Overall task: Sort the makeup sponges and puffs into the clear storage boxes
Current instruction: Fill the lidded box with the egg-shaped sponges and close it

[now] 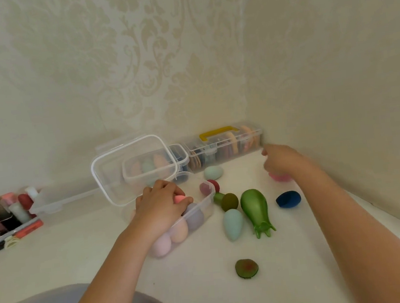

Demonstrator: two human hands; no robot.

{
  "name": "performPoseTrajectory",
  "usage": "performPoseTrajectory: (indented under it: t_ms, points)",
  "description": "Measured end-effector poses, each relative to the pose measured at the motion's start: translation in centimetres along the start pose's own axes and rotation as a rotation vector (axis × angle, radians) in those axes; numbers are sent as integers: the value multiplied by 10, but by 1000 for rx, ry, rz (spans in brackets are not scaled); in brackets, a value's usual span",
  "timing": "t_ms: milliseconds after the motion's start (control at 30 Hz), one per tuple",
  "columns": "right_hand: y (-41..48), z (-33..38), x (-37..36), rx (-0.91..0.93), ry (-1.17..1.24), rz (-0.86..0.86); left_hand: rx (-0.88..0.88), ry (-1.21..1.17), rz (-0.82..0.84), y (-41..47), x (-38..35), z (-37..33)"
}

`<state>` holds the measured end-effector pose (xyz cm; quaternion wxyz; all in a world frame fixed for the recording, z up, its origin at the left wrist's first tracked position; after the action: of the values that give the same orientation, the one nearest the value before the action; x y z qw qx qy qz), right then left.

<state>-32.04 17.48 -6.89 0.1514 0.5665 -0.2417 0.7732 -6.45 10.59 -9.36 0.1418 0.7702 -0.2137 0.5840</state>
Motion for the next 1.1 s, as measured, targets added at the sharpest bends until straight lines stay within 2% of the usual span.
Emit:
performPoseTrajectory:
  t_ms: [100, 267, 333, 400, 467, 600, 700, 767, 933, 1100]
  points:
    - [17, -18, -21, -78, -82, 126, -4, 18, -2, 0, 0, 0]
    - [23, -16, -13, 7, 84, -53, -13, 27, -8, -1, 0, -1]
    - [12, -6, -6, 124, 276, -82, -21, 31, -10, -3, 0, 0]
    - [-1, 11, 0, 320, 442, -77, -32, 47, -3, -6, -1, 1]
    - [-16, 31, 6, 498, 522, -35, -42, 58, -5, -10, -2, 3]
    - [-40, 78, 11, 726, 605, -46, -77, 39, -41, -20, -3, 6]
    - [-48, 107, -4, 820, 537, 81, -144, 22, -70, -23, -2, 8]
    - [-50, 120, -15, 829, 364, 88, -193, 18, -82, -24, -2, 9]
    - [-46, 141, -36, 826, -39, -43, -231, -88, -81, -23, -2, 11]
    - [-40, 148, -46, 841, -92, -192, -270, -76, -74, -23, -1, 10]
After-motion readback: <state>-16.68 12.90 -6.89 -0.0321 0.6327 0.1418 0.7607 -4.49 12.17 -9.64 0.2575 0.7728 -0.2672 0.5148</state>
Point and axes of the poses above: each hand's wrist, its own y-axis towards the middle knuckle, its own x-axis out of the back of the hand, z = x × y, the point moved 3 cm from there along y, towards the middle knuckle, and after that the axes turned 10 degrees about z, right-handed, at the moved point
